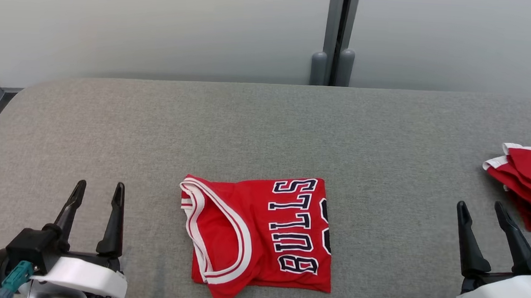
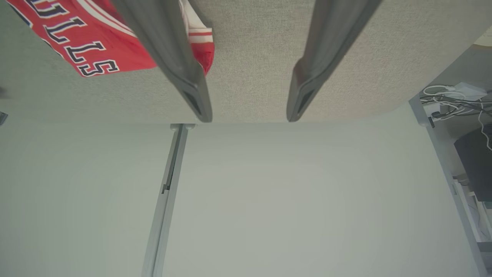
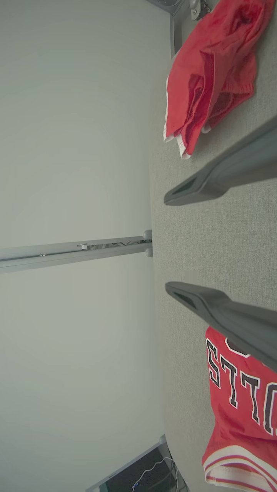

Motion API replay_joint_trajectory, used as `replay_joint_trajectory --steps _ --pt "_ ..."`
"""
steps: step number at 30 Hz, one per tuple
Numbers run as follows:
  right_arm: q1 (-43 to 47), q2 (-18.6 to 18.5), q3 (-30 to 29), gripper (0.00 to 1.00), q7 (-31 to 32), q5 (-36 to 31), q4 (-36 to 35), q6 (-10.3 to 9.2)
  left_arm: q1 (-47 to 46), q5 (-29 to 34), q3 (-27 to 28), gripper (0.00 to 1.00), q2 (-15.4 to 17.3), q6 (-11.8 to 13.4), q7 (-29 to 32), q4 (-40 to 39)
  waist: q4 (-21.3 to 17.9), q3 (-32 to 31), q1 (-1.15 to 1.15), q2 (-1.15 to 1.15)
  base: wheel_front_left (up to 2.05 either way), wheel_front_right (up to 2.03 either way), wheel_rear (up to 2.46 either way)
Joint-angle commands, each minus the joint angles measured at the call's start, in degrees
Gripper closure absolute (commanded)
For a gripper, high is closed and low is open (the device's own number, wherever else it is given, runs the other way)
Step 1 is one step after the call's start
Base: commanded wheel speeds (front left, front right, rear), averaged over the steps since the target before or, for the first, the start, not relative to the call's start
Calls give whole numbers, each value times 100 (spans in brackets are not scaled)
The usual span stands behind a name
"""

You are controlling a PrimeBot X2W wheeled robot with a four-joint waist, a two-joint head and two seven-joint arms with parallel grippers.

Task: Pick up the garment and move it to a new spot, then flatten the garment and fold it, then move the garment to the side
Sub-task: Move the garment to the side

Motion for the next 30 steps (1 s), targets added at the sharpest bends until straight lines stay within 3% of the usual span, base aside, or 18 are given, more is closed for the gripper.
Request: replay_joint_trajectory --steps 1,7,13,27,28,29,30 --pt "-80 -50 16 0 -20 35 17 12 -147 -5 -4 0 34 -31 -22 -1 138 103 0 0 0 0 0" --pt "-272 -122 338 0 101 108 245 12 -455 -21 -48 0 -38 -101 -129 26 498 418 0 0 0 0 0" --pt "-692 -329 1128 0 214 299 899 12 -736 -13 -91 0 -156 -188 -258 92 823 797 0 0 0 0 0" --pt "-1544 -641 2518 0 584 1073 2513 12 -1147 141 -86 0 -480 -345 -343 237 1103 1263 0 0 0 0 0" --pt "-1593 -654 2586 51 607 1156 2564 12 -1160 156 -64 0 -488 -347 -343 230 1100 1276 0 0 0 0 0" --pt "-1642 -672 2685 67 675 1265 2615 12 -1174 167 -40 0 -496 -352 -344 218 1094 1287 0 0 0 0 0" --pt "-1690 -718 2766 100 719 1320 2646 13 -1174 185 -22 0 -502 -370 -344 207 1084 1296 0 0 0 0 0"
